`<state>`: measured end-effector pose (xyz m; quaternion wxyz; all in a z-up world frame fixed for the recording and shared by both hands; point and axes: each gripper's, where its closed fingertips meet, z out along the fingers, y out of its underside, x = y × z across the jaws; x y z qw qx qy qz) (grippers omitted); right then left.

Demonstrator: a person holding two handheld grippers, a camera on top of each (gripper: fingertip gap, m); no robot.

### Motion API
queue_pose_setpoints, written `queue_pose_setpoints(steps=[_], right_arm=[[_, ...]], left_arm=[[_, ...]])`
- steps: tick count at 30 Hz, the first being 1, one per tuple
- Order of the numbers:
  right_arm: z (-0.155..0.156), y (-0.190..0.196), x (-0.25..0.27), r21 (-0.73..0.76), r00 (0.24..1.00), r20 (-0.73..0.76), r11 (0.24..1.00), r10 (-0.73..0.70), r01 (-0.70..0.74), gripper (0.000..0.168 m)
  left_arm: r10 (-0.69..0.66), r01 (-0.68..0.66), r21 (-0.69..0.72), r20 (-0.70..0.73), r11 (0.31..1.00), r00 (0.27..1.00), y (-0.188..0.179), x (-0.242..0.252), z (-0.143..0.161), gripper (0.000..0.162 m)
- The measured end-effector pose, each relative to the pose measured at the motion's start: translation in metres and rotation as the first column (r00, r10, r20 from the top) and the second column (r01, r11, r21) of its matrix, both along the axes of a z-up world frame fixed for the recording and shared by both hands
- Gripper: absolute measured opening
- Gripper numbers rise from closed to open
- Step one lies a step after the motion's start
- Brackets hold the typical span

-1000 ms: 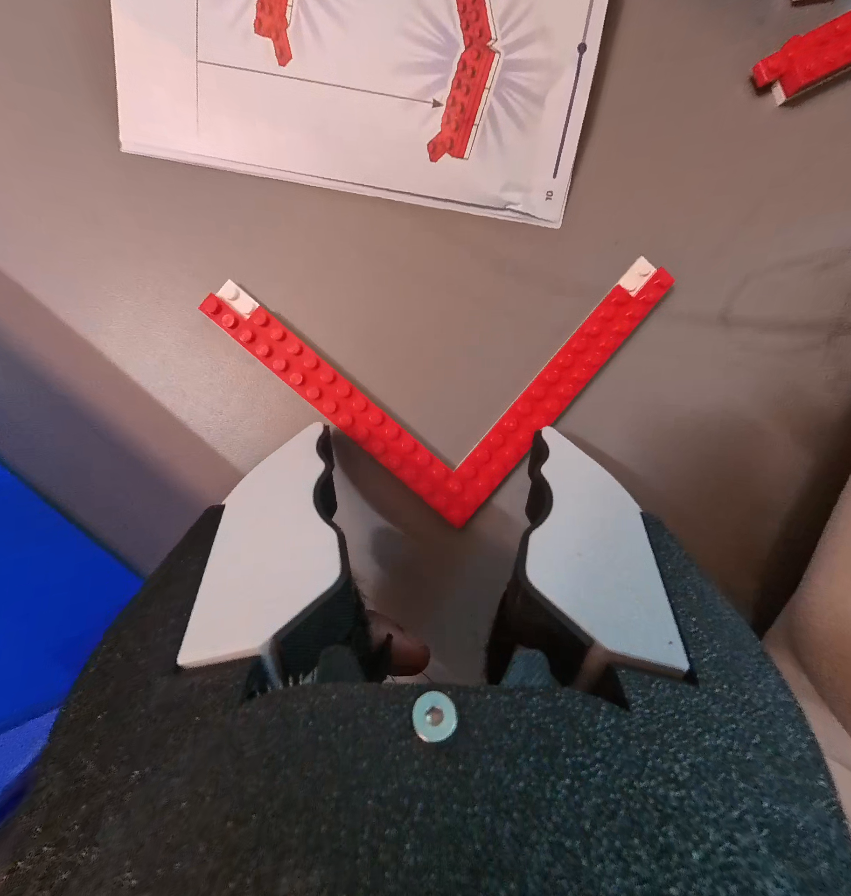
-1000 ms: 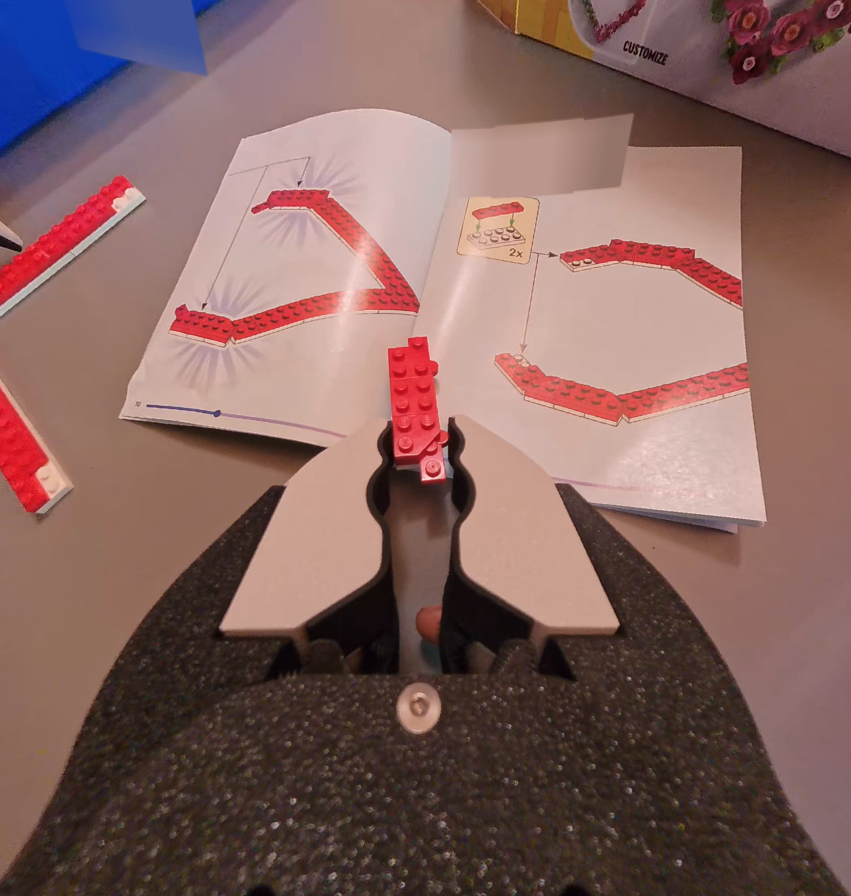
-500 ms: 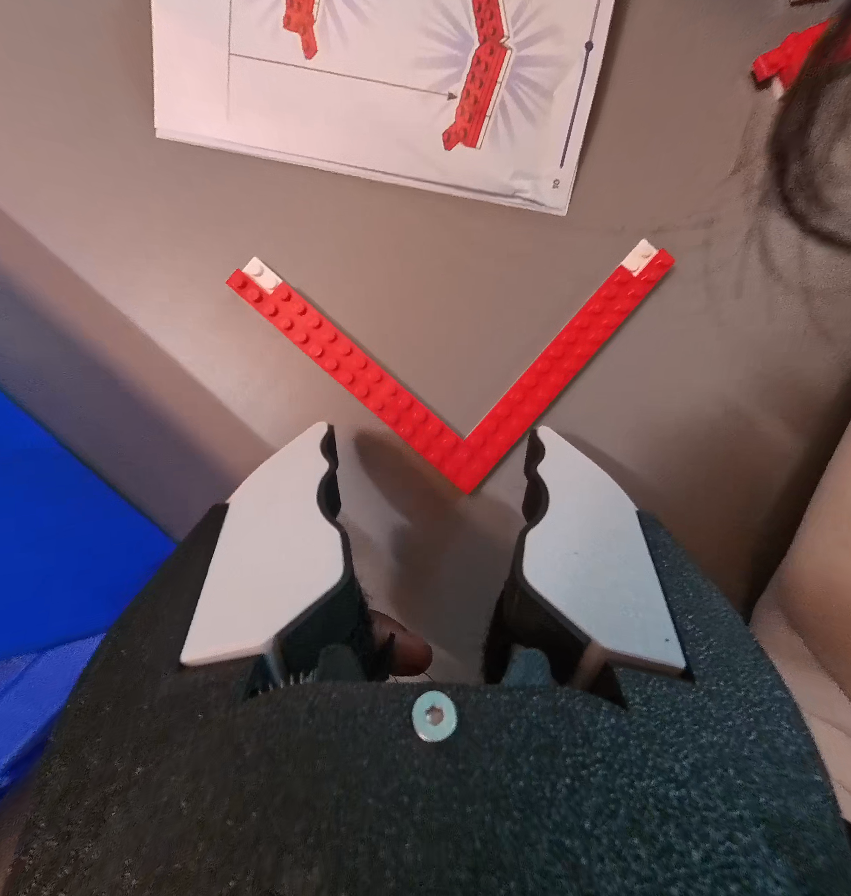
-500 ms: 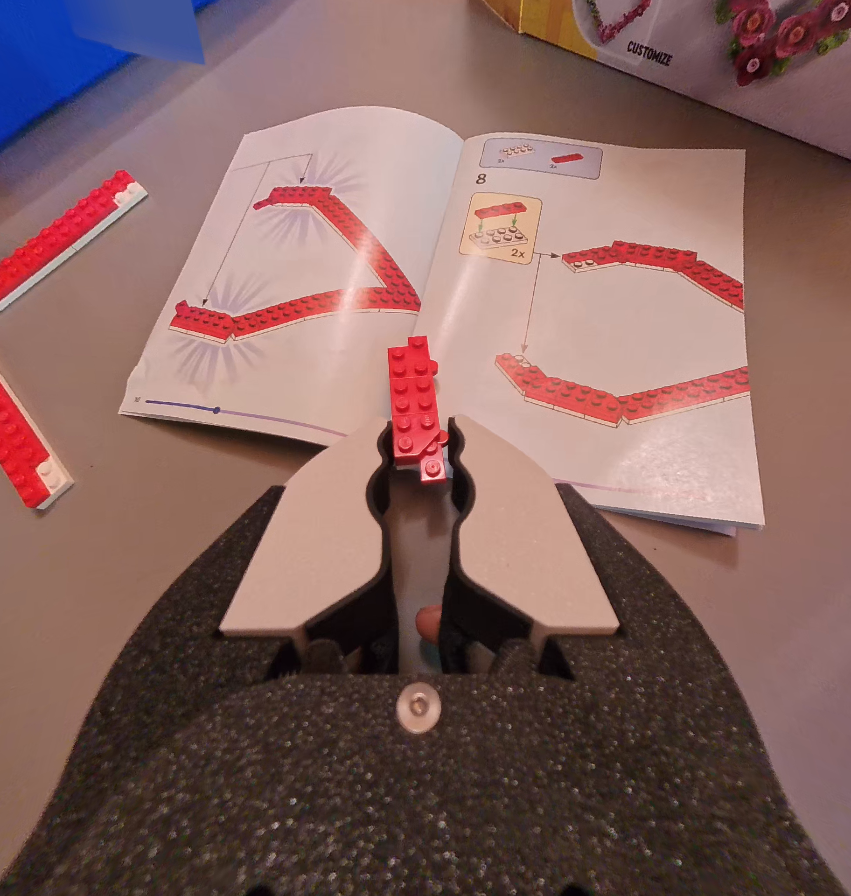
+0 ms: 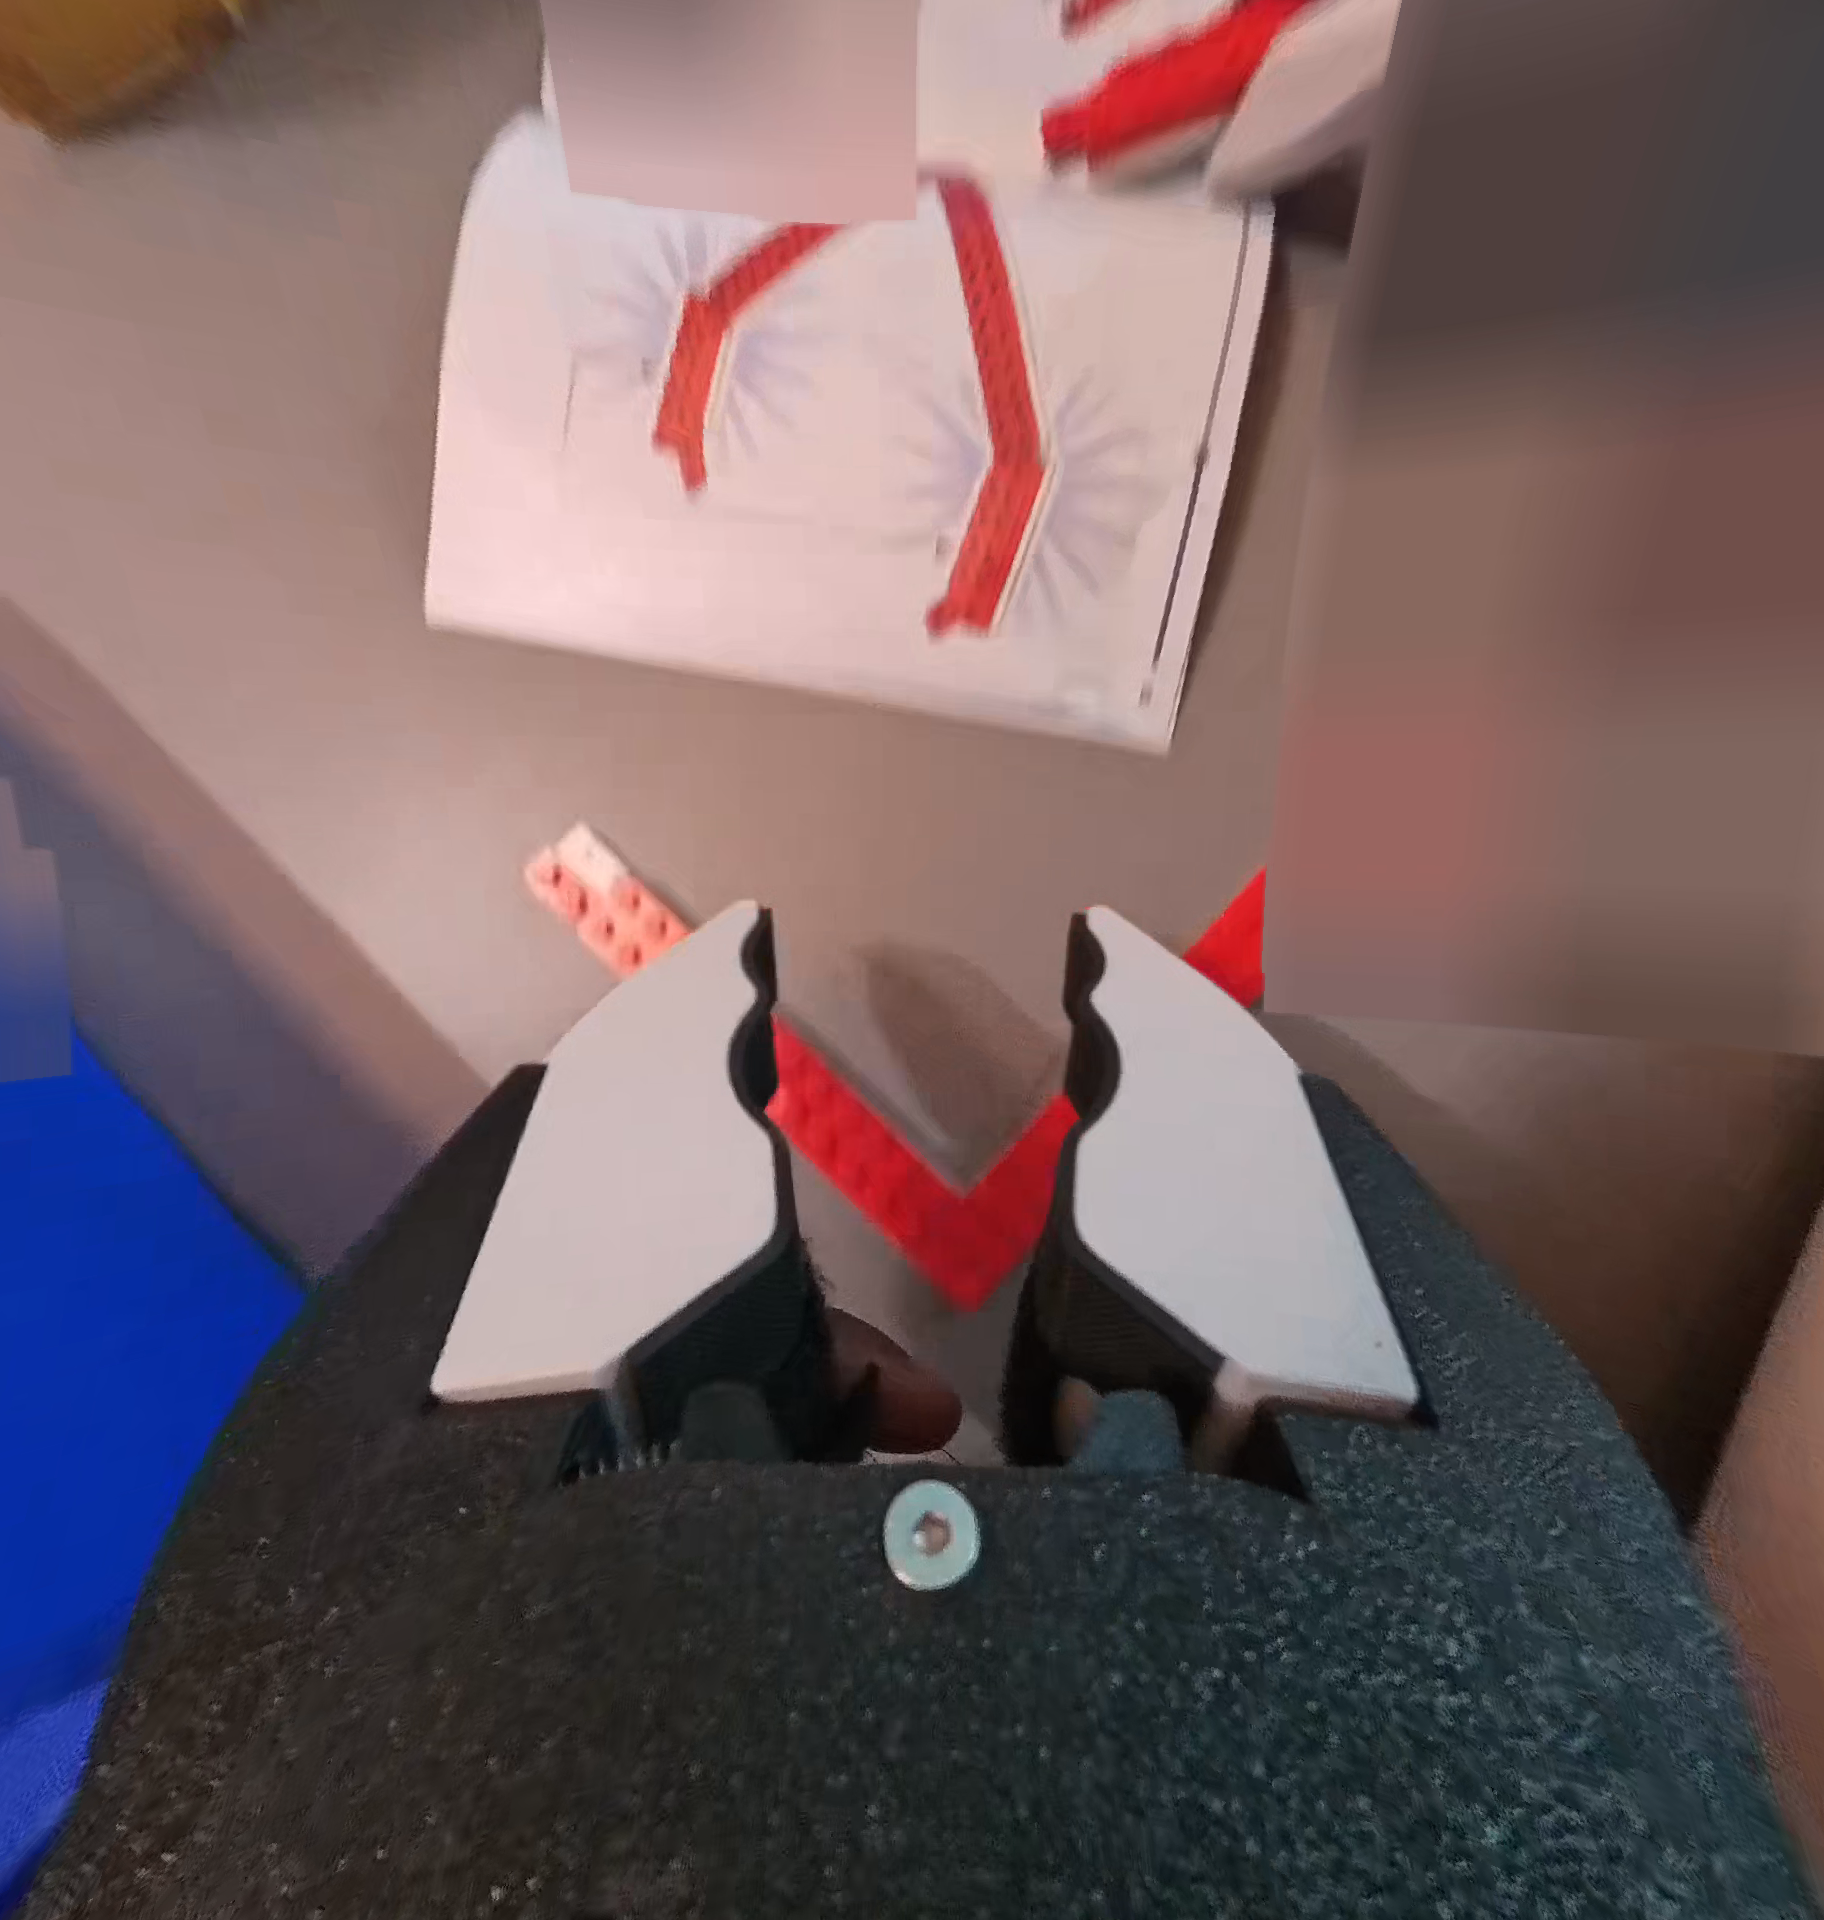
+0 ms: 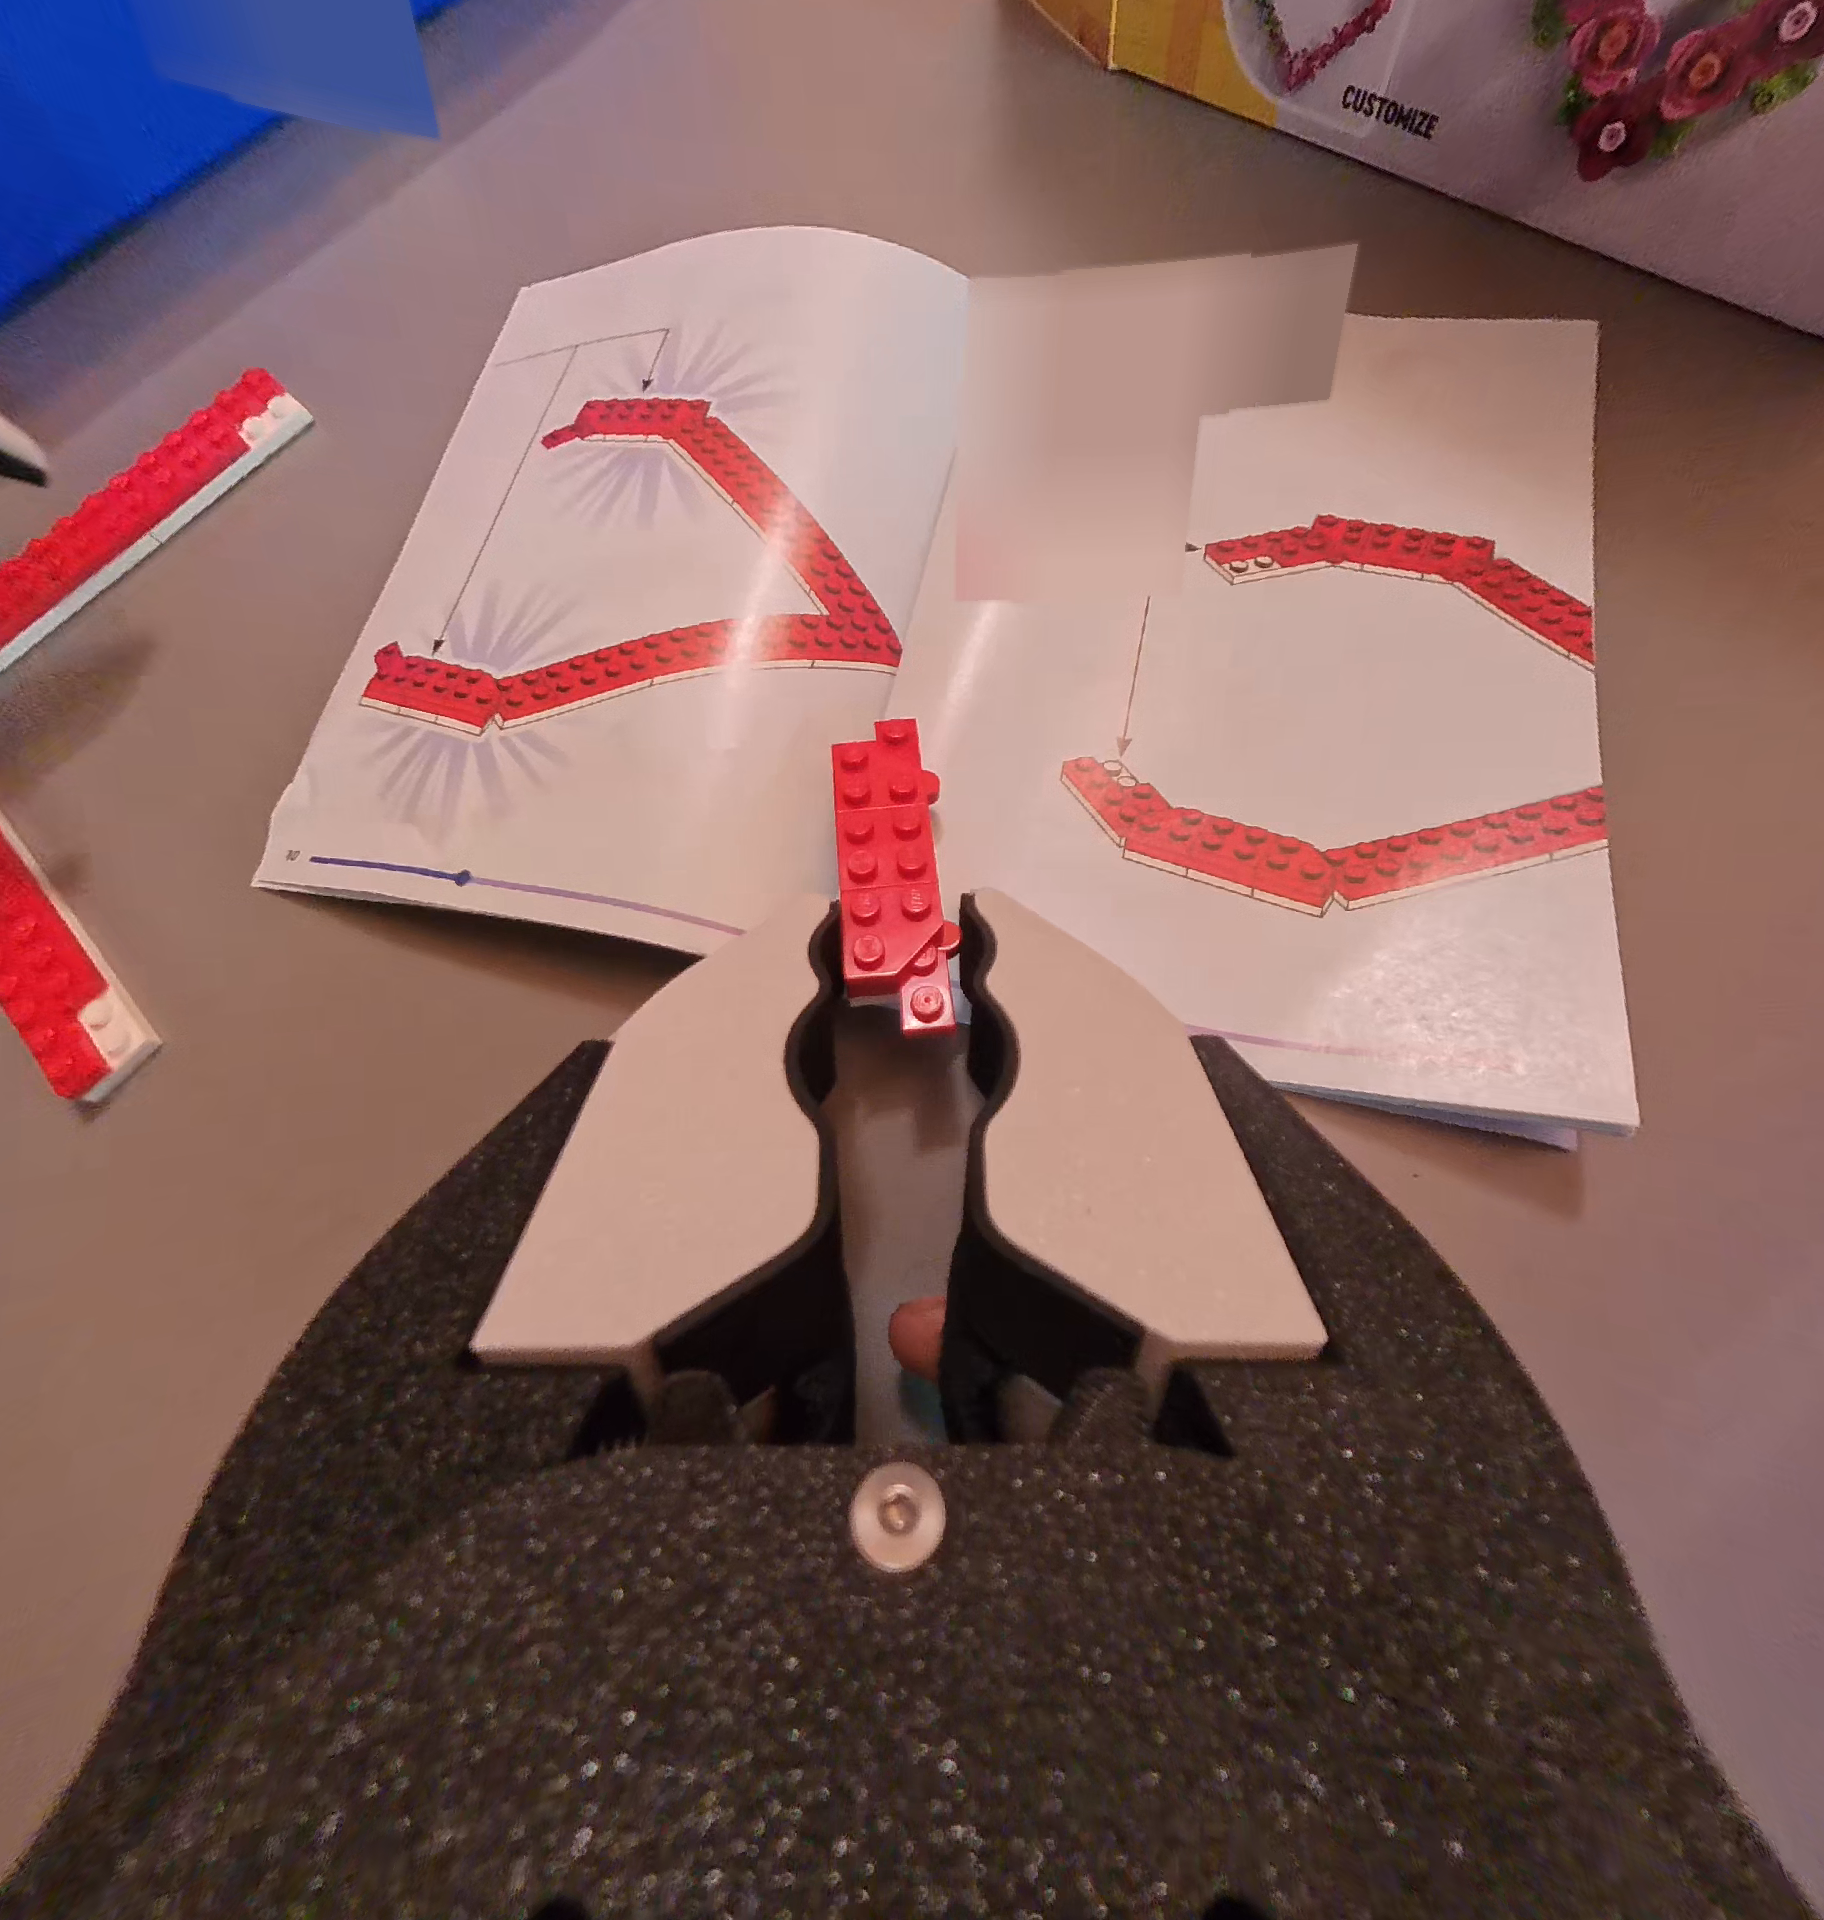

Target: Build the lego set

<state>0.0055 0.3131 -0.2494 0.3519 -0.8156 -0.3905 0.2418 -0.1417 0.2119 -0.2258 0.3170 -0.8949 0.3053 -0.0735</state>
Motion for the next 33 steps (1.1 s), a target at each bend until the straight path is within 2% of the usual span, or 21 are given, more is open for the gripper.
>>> queue_pose_setpoints(steps=[1, 2, 4, 6, 8, 11, 13, 15, 18, 20, 24, 27, 30, 33], right_arm=[[0.000, -0.001, -0.002, -0.003, 1.000, -0.002, 1.000, -0.003, 0.003, 0.020], [0.000, -0.003, -0.004, -0.008, 1.000, -0.004, 1.000, -0.004, 0.004, 0.020], [0.000, -0.007, -0.009, -0.021, 1.000, -0.001, 1.000, 0.006, -0.006, 0.020], [0.001, -0.016, -0.015, -0.062, 0.999, 0.000, 0.997, 0.040, -0.040, 0.020], [0.002, -0.026, -0.017, -0.116, 0.997, -0.011, 0.990, 0.075, -0.076, 0.020], [0.004, -0.039, -0.015, -0.174, 0.992, -0.020, 0.977, 0.123, -0.125, 0.020], [0.020, -0.031, -0.013, -0.123, 0.989, -0.070, 0.983, 0.127, -0.135, 0.020], [0.033, -0.003, -0.001, -0.024, 0.996, -0.063, 0.997, 0.068, -0.069, 0.020], [0.015, 0.029, 0.027, -0.011, 0.994, 0.111, 1.000, -0.015, 0.017, 0.020], [0.000, 0.017, 0.025, -0.083, 0.986, 0.160, 0.996, 0.038, -0.025, 0.020], [-0.002, -0.018, 0.007, -0.080, 0.975, 0.193, 0.992, 0.114, -0.100, 0.020], [0.003, -0.049, -0.017, -0.136, 0.966, 0.127, 0.968, 0.227, -0.210, 0.020], [0.016, -0.026, -0.014, -0.025, 0.976, 0.101, 0.982, 0.191, -0.190, 0.020], [0.013, 0.012, 0.014, 0.043, 0.975, 0.200, 0.993, 0.099, -0.109, 0.020]], left_arm=[[0.022, -0.022, 0.030, 0.002, 0.999, 1.000, 0.011, 0.009, 0.004, 0.052], [0.038, -0.038, 0.054, -0.001, 0.998, 0.999, 0.022, 0.021, 0.008, 0.055], [-0.008, 0.011, 0.088, -0.036, 0.996, 0.999, 0.041, 0.048, 0.005, 0.062], [-0.059, 0.064, 0.032, -0.157, 0.997, 0.986, 0.054, 0.056, -0.017, 0.069], [-0.113, 0.120, 0.044, -0.138, 0.992, 0.984, 0.062, 0.065, -0.016, 0.065], [-0.143, 0.164, 0.043, -0.316, 0.985, 0.938, 0.072, 0.041, -0.013, 0.058], [-0.172, 0.192, 0.012, -0.396, 0.981, 0.902, 0.076, 0.027, -0.013, 0.056], [-0.198, 0.212, 0.011, -0.320, 0.977, 0.927, 0.075, 0.032, -0.008, 0.051], [-0.135, 0.156, 0.039, -0.326, 0.987, 0.936, 0.088, 0.019, -0.006, 0.047], [-0.110, 0.136, 0.052, -0.342, 0.989, 0.933, 0.099, 0.009, -0.008, 0.045], [-0.067, 0.092, 0.058, -0.334, 0.994, 0.940, 0.119, -0.006, -0.008, 0.042], [-0.039, 0.067, 0.125, -0.213, 0.990, 0.976, 0.123, -0.005, 0.014, 0.037], [-0.031, 0.044, 0.153, -0.088, 0.987, 0.996, 0.108, -0.005, 0.034, 0.035], [-0.049, 0.062, 0.115, -0.111, 0.991, 0.993, 0.091, -0.003, 0.022, 0.034]])
